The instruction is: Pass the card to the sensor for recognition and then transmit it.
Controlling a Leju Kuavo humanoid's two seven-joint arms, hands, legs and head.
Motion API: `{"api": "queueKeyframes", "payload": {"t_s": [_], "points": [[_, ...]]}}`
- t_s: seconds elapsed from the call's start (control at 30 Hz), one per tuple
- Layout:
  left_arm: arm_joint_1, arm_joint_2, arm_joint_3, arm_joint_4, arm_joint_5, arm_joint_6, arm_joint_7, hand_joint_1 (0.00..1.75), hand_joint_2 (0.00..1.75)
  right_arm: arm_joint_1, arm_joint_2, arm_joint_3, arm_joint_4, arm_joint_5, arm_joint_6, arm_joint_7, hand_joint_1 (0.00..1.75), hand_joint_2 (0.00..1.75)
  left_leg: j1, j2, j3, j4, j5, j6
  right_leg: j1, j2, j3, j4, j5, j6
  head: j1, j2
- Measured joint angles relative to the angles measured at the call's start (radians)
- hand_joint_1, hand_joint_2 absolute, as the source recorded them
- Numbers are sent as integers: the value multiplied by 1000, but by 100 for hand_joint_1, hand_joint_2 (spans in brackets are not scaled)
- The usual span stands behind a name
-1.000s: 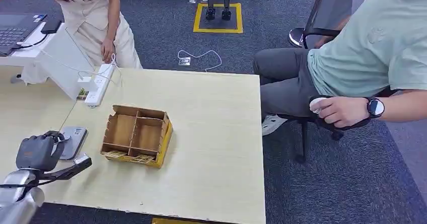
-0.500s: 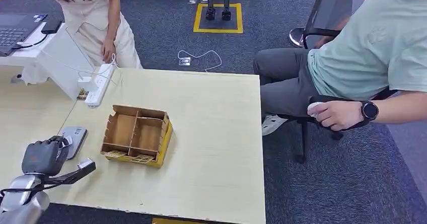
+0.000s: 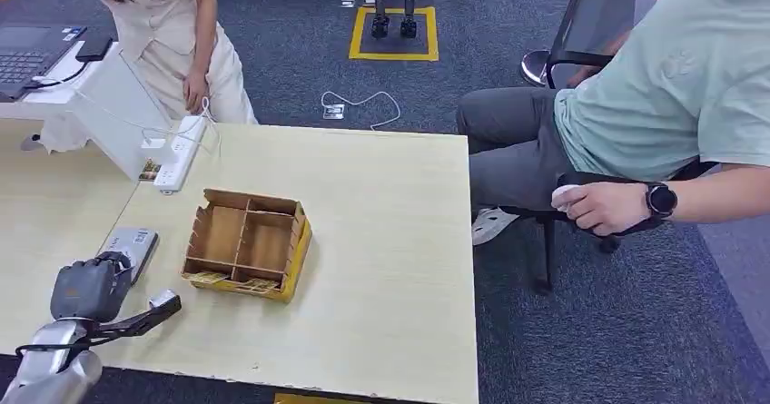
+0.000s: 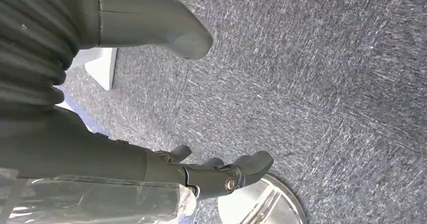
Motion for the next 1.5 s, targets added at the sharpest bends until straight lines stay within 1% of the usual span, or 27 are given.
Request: {"api": "queueKeyframes", "payload": {"t_s": [0.27, 0.37, 0.5, 0.67, 0.8, 0.87, 0.97, 1.1, 1.17, 1.33, 1.5], "points": [[-6, -3, 0, 8, 2, 3, -4, 175, 175, 0, 0, -7, 0, 6, 0, 0, 0, 175, 0, -1, 1, 0, 1, -2, 0, 0, 0, 1, 0, 0, 0, 0], [-6, -3, 0, 8, 19, 2, -22, 175, 175, 0, 0, -16, 0, 5, 0, 0, 0, 175, 0, -1, 1, 0, 1, -2, 0, -1, 0, 1, 0, 0, 0, 0], [-6, -3, 0, 8, 26, 8, -23, 175, 175, 0, 0, -20, 0, 6, 0, 0, 0, 175, 0, -1, 1, 0, 2, -2, 0, -1, 0, 1, 0, 0, 0, 0], [-14, 6, 15, 3, 91, 11, -58, 175, 175, -1, 1, -25, 0, 19, 2, 0, 0, 175, 0, -1, 1, 0, 2, -3, 0, 0, 0, 1, 0, 0, 0, 0], [-25, 19, 39, -27, 148, -3, -97, 175, 175, -1, 1, -31, 0, 32, 3, 0, 0, 175, 0, -1, 1, 0, 2, -3, 0, 0, 0, 2, 0, 0, 0, 0], [-28, 23, 58, -57, 168, -16, -106, 175, 175, -2, 1, -35, 0, 39, 5, 0, 0, 175, 1, -1, 0, 0, 2, -3, 0, 0, -1, 2, 0, -1, 0, 0], [-43, 34, 75, -87, 175, -28, -108, 175, 175, -4, 1, -40, -1, 44, 8, 0, 0, 175, 0, -1, 0, 0, 2, -3, 0, 0, -1, 2, 0, -1, 0, 0], [-50, 42, 84, -122, 169, -18, -108, 175, 175, -6, 1, -41, -1, 50, 12, 0, 0, 175, 0, -1, -1, 0, 2, -3, 0, 0, -2, 2, 0, -1, 0, 0], [-63, 54, 84, -138, 143, -14, -103, 175, 175, -8, 2, -42, -2, 57, 13, 0, 0, 175, 0, -1, -1, 0, 2, -3, 0, 0, -2, 2, 0, -1, 0, 0], [-128, 77, 84, -172, 130, -23, -88, 175, 175, -13, 3, -42, -3, 74, 21, 3, 0, 175, 0, -1, -1, 0, 3, -3, 0, 0, -2, 2, 1, -1, 0, 0], [-231, 75, 83, -195, 117, -50, -72, 175, 175, -24, 5, -42, -6, 92, 27, 4, 0, 175, 0, -1, 0, 0, 3, -3, 0, 0, -2, 2, 2, -3, 0, 0]]}}
